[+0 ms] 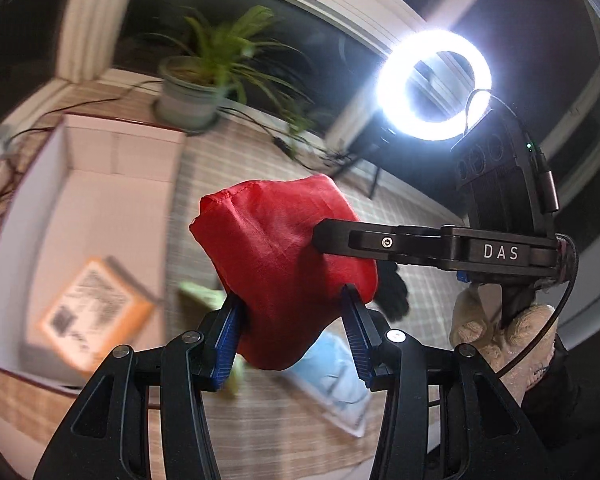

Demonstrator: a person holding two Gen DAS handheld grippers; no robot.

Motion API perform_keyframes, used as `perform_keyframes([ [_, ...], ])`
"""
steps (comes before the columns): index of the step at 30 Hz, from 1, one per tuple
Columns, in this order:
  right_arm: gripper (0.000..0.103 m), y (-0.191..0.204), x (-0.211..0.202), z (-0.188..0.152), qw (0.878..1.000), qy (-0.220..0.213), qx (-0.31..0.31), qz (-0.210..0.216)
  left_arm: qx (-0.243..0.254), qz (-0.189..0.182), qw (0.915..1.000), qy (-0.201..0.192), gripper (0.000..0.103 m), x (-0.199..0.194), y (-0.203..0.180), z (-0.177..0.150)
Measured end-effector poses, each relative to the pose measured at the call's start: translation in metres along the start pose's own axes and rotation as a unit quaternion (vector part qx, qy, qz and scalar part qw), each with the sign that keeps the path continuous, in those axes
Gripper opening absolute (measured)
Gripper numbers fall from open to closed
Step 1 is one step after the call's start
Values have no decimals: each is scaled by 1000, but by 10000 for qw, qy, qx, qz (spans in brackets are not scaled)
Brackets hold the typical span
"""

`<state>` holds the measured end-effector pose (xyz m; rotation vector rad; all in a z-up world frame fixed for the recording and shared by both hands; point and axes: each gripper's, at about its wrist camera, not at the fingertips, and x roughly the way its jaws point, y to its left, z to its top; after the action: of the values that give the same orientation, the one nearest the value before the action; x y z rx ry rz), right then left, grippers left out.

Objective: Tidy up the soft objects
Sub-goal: 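Carry the red pouch into the shoebox and open the right gripper, then withdraw the right tool from the shoebox toward the remaining items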

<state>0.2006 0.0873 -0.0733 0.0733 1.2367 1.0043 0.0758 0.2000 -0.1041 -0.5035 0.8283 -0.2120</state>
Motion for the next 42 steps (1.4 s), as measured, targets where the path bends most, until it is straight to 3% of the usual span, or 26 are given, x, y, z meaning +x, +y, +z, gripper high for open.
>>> perform_keyframes([
  [10,36,40,72,40,9986,333,-391,-139,-465,335,9981,-212,45,-15,73,14],
  [21,36,55,133,65,9946,646,-644,-496,-894,677,9936,-129,45,-10,128,22],
  [32,38,58,132,73,9925,508,-813,-752,-1027,1134,9876,-336,45,-18,143,26],
  [42,42,49,106,65,9927,321,-866,-778,-1049,1097,9874,-456,45,-27,136,25],
])
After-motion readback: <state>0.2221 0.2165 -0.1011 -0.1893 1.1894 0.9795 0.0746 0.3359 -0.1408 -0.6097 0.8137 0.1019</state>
